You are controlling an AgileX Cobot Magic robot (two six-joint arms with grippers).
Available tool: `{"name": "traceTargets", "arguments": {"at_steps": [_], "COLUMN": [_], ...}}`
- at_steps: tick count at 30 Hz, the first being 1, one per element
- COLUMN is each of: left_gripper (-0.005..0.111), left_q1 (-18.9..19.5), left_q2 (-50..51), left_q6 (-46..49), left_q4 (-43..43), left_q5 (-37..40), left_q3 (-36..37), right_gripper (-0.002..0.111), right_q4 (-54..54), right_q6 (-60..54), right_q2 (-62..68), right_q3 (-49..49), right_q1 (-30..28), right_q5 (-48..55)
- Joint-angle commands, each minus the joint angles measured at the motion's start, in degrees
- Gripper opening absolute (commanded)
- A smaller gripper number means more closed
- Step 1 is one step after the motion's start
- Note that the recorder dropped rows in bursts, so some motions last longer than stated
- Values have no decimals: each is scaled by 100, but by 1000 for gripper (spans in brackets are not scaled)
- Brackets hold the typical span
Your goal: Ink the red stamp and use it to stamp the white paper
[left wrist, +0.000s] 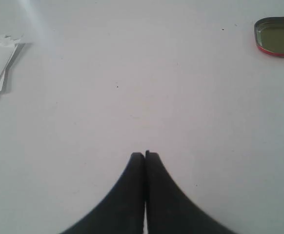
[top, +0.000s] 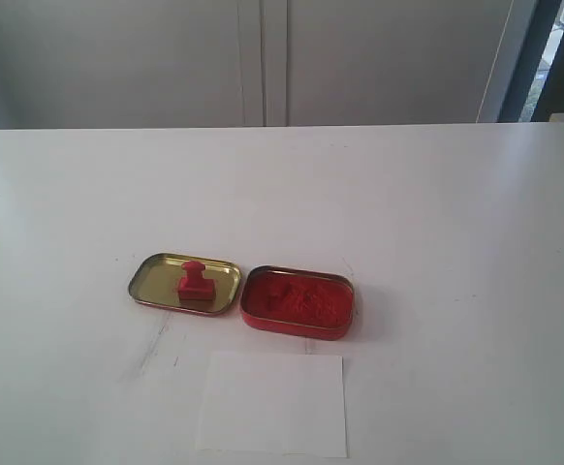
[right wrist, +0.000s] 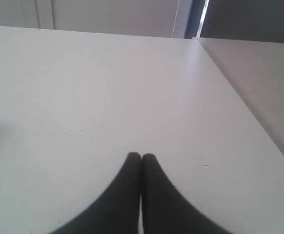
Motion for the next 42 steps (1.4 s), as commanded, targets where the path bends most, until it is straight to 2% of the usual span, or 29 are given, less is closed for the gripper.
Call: {"name": "traceTargets", "arguments": {"at_steps": [1,14,28,42], "left_gripper": [0,0,0,0], "left_q1": [2,2,2,2], "left_q2": [-23,-23,-23,-23], "left_q6": [0,0,0,0], "left_q4": [-8,31,84,84], "left_q5": [28,-164,-2162,-2336], "left_q3": [59,59,59,59], "right_gripper": [0,0,0,0], "right_q4": [-47,-47,-47,-47], "right_q6": [1,1,1,1], "right_q2": [-36,-36,-36,-36], "right_q3": [32,32,32,32], "right_q1": [-18,-18,-18,-18], "right_q5": [-81,-81,-81,-81]}}
